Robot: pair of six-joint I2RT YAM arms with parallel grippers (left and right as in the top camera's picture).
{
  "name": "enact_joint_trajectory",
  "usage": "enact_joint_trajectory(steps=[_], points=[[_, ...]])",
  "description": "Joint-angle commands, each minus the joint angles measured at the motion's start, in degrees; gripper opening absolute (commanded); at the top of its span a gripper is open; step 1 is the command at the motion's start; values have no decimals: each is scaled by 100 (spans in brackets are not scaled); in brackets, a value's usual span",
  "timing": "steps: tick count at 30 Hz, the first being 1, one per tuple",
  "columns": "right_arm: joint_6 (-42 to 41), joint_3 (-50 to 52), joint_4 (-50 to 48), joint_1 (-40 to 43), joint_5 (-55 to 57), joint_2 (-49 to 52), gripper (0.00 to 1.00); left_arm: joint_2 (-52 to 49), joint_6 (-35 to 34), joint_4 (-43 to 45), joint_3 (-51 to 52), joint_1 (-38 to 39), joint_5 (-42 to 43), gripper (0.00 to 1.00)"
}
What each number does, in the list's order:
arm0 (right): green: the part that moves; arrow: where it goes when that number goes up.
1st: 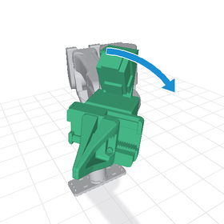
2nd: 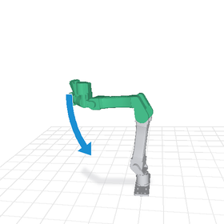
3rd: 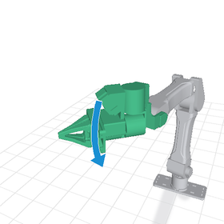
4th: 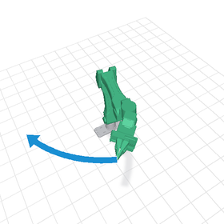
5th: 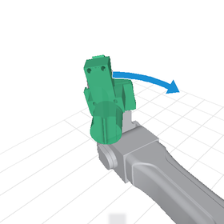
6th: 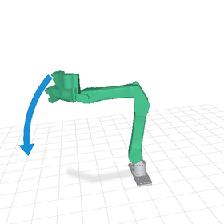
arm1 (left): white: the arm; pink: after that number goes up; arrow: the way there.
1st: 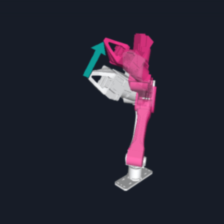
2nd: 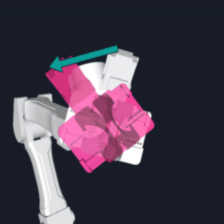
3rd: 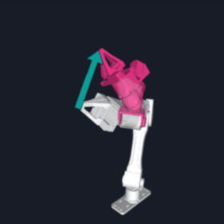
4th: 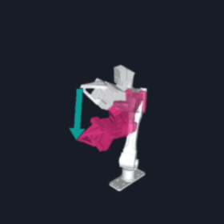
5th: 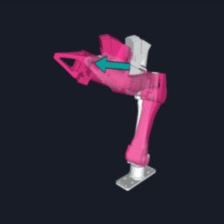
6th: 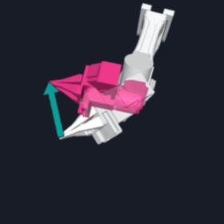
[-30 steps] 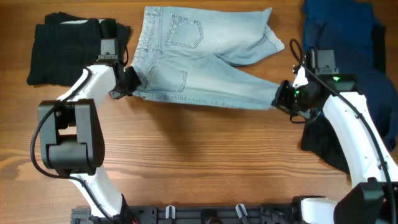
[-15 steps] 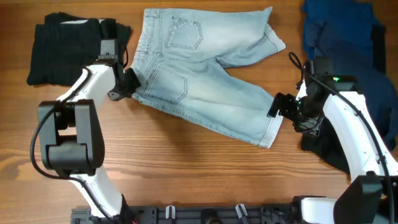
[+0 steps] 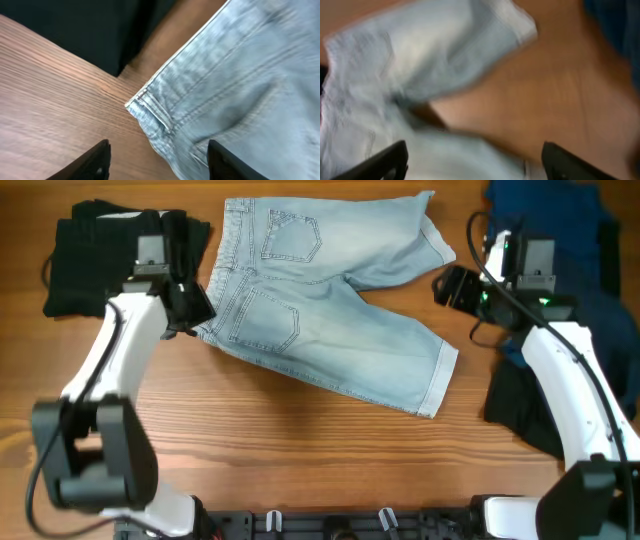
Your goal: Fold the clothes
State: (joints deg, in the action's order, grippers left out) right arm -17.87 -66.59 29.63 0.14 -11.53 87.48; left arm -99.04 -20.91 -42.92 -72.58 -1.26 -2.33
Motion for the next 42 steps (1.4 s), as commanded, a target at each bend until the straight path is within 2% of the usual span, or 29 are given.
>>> enact_joint_trajectory(steps=[1, 3, 6, 12, 20, 27, 29, 31, 33, 42], points=[[289, -116, -748, -203, 57, 428, 82, 411, 26, 131, 13, -42, 13, 59], [258, -131, -1235, -273, 280, 769, 82, 422, 26, 297, 13, -39, 249, 70], [-63, -151, -1821, -262, 623, 1346, 82, 396, 28, 433, 13, -24, 612, 78], [-780, -444, -2389, -232, 938, 2273, 82, 396, 52, 289, 15, 190, 695, 81], [-1486, -553, -2841, -267, 1493, 2931, 82, 396, 96, 195, 15, 341, 422, 84], [-1532, -553, -3224, -291, 1578, 3320, 80, 389, 98, 190, 15, 341, 417, 84], [-1558, -553, -3259, -291, 1711, 3353, 75, 389, 98, 192, 15, 339, 417, 84], [-1528, -553, -3298, -291, 1759, 3370, 61, 389, 96, 195, 15, 341, 420, 84], [-1508, -553, -3307, -293, 1805, 3381, 52, 389, 96, 195, 15, 341, 420, 84], [-1453, -553, -3696, -328, 1818, 3797, 52, 385, 96, 195, 15, 341, 420, 85]])
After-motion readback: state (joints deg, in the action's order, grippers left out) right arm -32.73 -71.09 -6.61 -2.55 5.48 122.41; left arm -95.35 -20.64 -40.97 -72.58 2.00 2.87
